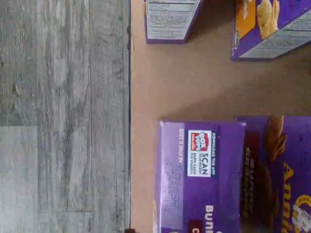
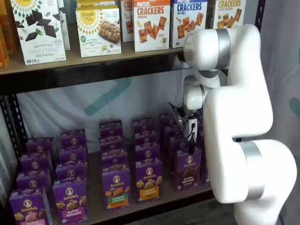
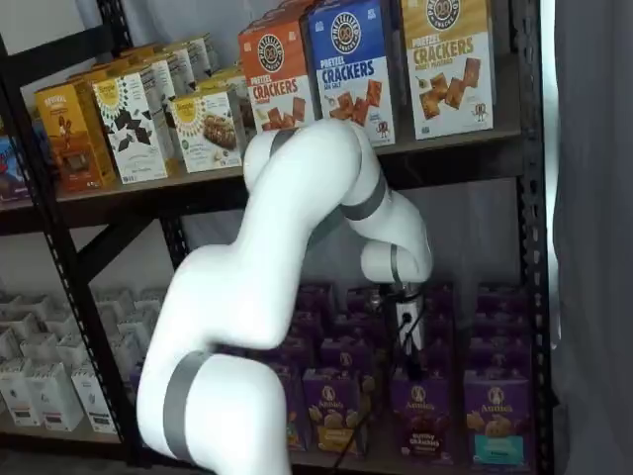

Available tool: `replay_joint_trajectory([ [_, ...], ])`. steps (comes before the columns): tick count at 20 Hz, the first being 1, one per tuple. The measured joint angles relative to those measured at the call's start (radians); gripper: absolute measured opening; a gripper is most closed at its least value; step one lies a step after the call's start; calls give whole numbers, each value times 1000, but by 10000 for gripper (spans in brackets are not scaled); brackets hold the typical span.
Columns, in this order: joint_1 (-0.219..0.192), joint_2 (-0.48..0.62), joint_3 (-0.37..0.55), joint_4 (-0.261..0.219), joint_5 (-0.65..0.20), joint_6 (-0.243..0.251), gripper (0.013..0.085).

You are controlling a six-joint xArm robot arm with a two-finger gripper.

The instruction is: Pick up the purple box with a brown patch in the center, on the bottom shelf, the fifth box from the left

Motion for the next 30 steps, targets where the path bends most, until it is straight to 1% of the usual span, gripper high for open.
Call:
replay_joint_trajectory([
  [2,6,-14,19,13,-6,-5,850],
  [6,22,-47,61,18,-13,7,850],
  [13,35,-70,93,9,-18,28,850],
  [17,34,-58,88,-13,-16,46,850],
  [21,28,-36,71,-23,-11,49,850],
  [26,20,1,31,-5,10,25,850],
  [30,18,40,-20,12,34,8,850],
])
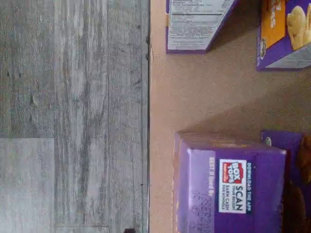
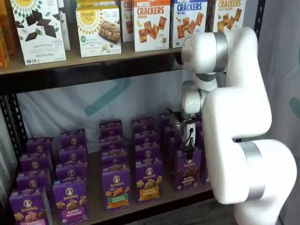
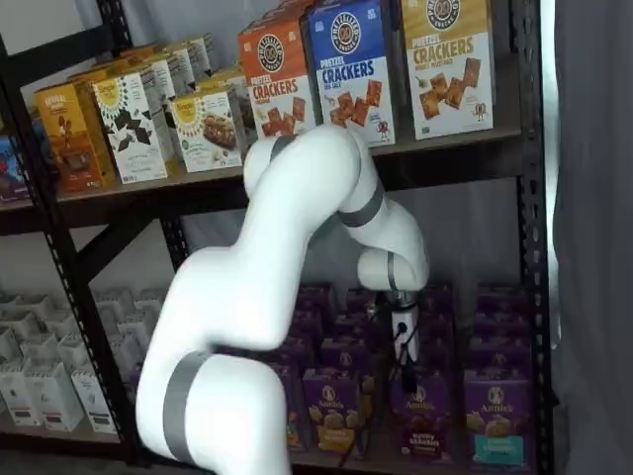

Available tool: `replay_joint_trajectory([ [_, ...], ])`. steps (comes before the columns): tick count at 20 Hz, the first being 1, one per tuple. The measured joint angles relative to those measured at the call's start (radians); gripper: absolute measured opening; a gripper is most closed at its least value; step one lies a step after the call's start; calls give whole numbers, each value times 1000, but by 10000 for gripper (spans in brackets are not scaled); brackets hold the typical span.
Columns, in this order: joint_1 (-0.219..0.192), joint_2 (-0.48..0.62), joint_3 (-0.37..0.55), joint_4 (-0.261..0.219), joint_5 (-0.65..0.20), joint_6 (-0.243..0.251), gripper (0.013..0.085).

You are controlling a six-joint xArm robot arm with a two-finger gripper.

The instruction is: Pick up the purple box with a brown patch in the center, on the bottom shelf, the fifth box from the left

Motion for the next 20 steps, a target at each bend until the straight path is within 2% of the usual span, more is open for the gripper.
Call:
replay_joint_trajectory([
  [3,-1,35,-46,2,17,-3,850],
  [9,-6,82,-101,-26,33,16,850],
  [20,-20,100,-87,-47,10,21,850],
])
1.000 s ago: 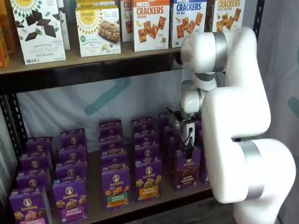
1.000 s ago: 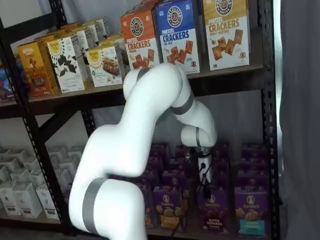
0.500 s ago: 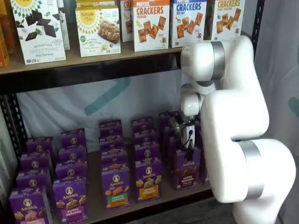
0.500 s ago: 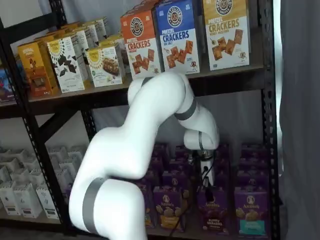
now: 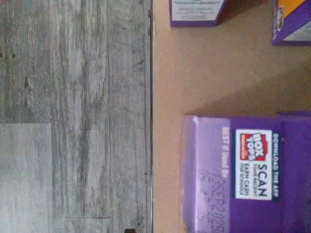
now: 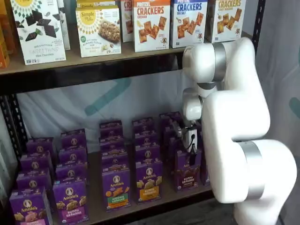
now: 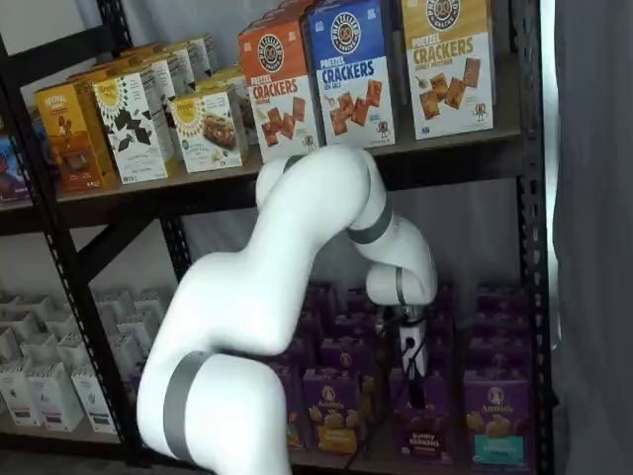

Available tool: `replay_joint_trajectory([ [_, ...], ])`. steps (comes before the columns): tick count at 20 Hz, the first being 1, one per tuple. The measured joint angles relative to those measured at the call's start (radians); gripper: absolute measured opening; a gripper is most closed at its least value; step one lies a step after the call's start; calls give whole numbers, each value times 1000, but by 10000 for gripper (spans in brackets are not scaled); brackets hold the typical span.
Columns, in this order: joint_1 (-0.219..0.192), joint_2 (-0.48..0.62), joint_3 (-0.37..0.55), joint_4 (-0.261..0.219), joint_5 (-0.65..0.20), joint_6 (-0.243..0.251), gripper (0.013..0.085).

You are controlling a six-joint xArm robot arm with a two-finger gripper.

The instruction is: Pick up the purple box with a brown patch in the center, on the bottom shelf, the fifth box from the left

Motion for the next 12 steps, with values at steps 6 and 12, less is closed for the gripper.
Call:
replay_joint_trajectory([
  [6,3,10,-14,6,19,-2,730],
  [12,4,10,-18,19,9,-12,610],
])
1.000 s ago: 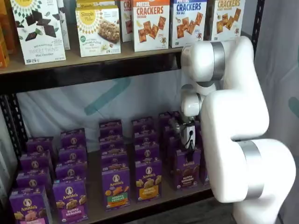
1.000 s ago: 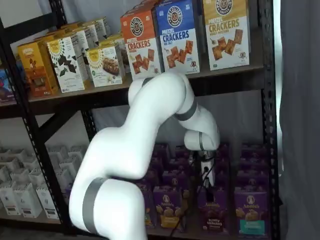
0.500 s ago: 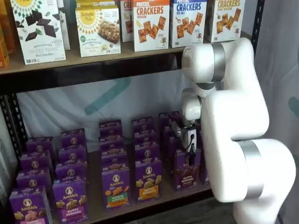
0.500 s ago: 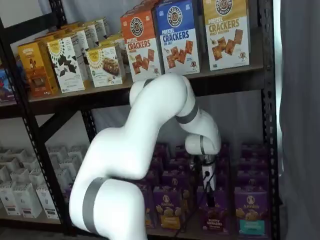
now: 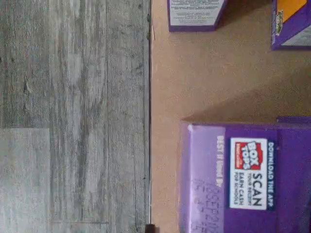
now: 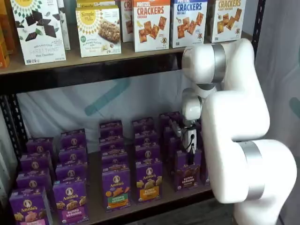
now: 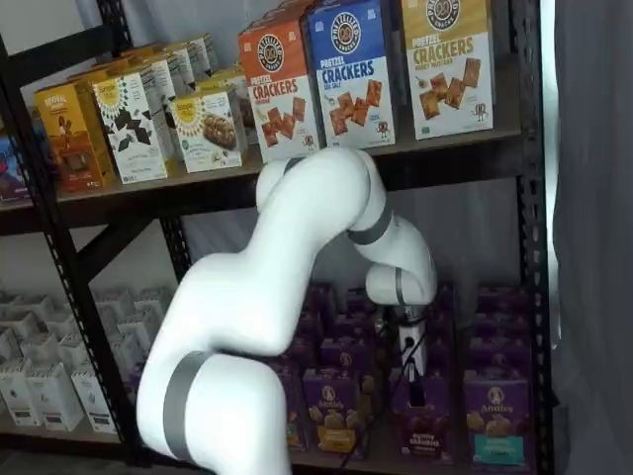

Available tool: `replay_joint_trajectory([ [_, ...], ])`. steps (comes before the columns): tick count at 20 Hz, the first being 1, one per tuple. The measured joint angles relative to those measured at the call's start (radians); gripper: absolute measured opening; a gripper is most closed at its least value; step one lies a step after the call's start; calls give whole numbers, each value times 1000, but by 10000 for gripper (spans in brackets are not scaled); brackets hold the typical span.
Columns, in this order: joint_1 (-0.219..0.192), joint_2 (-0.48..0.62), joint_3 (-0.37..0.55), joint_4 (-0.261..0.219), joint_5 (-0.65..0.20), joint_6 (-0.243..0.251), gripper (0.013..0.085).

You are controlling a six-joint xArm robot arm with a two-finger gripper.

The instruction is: Pick up the purple box with a brown patch in the center, on the bottom shelf, the fifth box from the left

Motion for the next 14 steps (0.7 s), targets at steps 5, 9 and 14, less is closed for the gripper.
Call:
replay_joint_trajectory([
  [5,0,-2,2,-8,1,7,490],
  [9,0,-5,9,-7,-4,6,410],
  [14,0,-12,19,-5,-9,4,290],
])
